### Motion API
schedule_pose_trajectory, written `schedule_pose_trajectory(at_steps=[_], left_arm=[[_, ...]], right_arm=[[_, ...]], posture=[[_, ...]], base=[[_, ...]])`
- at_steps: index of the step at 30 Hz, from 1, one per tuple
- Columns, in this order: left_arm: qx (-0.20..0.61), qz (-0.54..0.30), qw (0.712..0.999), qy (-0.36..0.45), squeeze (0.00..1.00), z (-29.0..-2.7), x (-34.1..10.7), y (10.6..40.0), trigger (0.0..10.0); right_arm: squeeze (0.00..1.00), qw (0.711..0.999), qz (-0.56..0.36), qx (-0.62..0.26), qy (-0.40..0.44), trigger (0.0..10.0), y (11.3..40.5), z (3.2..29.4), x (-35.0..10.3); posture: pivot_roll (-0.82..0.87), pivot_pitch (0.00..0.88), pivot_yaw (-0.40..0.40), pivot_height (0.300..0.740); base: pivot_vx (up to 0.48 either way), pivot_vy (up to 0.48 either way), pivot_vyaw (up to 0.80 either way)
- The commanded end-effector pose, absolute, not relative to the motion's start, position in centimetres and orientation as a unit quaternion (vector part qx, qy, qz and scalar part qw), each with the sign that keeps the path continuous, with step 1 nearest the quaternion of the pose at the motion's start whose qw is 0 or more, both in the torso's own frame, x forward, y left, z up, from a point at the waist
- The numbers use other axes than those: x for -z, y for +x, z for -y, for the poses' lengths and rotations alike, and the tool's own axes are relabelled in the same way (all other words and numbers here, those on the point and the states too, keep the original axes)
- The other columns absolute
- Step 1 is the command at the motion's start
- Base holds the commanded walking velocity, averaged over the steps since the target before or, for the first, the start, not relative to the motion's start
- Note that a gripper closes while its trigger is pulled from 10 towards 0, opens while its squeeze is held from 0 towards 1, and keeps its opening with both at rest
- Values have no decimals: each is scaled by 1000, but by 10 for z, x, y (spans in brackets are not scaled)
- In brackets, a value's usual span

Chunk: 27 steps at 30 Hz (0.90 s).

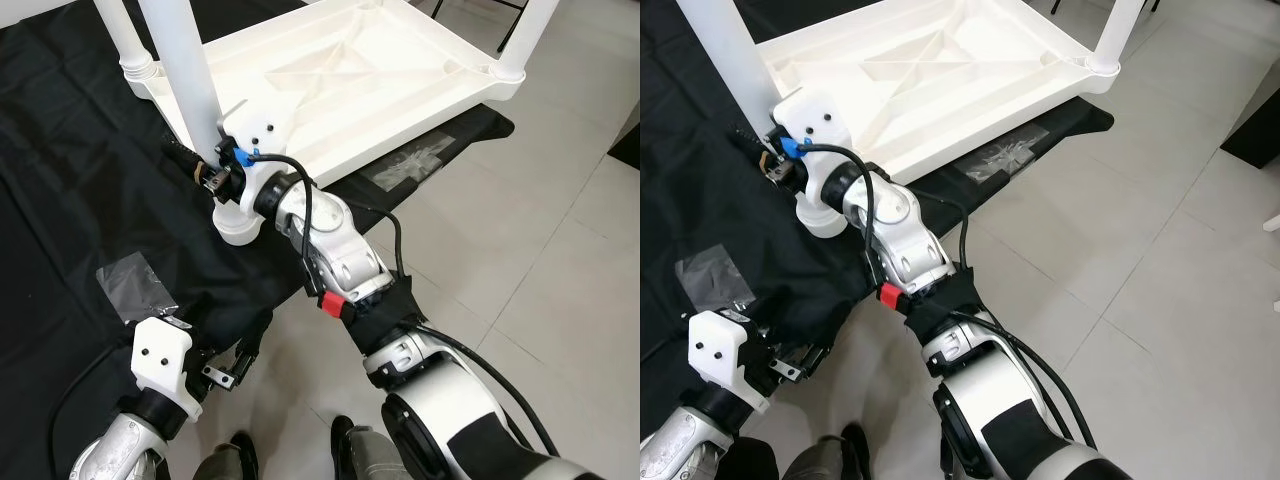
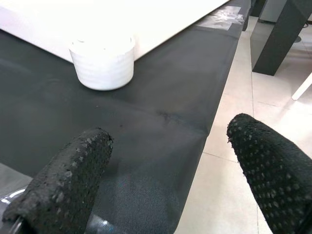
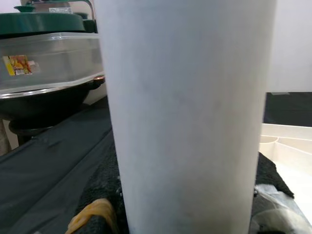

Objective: Building children table

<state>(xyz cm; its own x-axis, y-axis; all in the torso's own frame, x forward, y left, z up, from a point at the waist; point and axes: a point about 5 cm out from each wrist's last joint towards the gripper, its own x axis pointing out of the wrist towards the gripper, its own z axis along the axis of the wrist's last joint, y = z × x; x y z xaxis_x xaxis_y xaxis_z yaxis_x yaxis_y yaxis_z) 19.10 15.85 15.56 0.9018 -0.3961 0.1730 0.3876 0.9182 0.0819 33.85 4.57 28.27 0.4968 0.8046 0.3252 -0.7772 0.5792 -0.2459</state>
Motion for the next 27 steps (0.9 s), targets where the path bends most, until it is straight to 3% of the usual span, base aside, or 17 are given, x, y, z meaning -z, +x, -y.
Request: schedule_pose_trajectory(at_steps=[1, 3, 4, 9, 16, 21, 23, 24, 25, 26, 27], left_arm=[[197, 81, 977, 27, 0, -159, -149, 189, 10000], [197, 82, 977, 27, 0, -159, -149, 189, 10000], [197, 82, 977, 27, 0, -159, -149, 189, 10000], [196, 82, 977, 26, 0, -159, -149, 190, 10000], [182, 82, 980, 20, 0, -163, -148, 193, 10000], [163, 81, 983, 16, 0, -168, -148, 195, 10000], [115, 79, 990, 6, 0, -181, -147, 201, 10000], [115, 79, 990, 6, 0, -181, -147, 201, 10000], [88, 76, 993, 1, 0, -188, -146, 204, 10000], [88, 76, 993, 1, 0, -188, -146, 204, 10000], [24, 66, 997, -14, 0, -203, -143, 209, 10000]], right_arm=[[0, 868, 169, -467, 23, 10000, 328, -62, -261], [0, 881, 161, -444, 11, 10000, 335, -50, -257], [1000, 885, 156, -439, 13, 10000, 337, -42, -256], [1000, 887, 147, -436, 29, 10000, 335, -19, -253], [1000, 869, 141, -471, 47, 10000, 312, 6, -246], [1000, 853, 120, -508, 31, 10000, 290, 22, -232], [1000, 854, 84, -514, -2, 10000, 277, 48, -213], [1000, 854, 84, -514, -2, 10000, 277, 48, -213], [922, 864, 67, -499, -20, 10000, 274, 62, -205], [922, 864, 67, -499, -20, 10000, 274, 62, -205], [0, 893, 41, -446, -54, 10000, 277, 90, -196]], posture=[[49, 287, -23, 740], [49, 287, -23, 740], [44, 283, -24, 740], [43, 279, -25, 740], [35, 274, -23, 740], [24, 267, -20, 740], [15, 258, -20, 740], [15, 258, -20, 740], [10, 250, -20, 740], [10, 250, -20, 740], [7, 239, -20, 740]], base=[[0, 0, 0], [0, 0, 0], [0, 0, 0], [0, 0, 0], [0, 0, 0], [0, 0, 0], [0, 0, 0], [0, 0, 0], [0, 0, 0], [0, 0, 0], [0, 0, 0]])
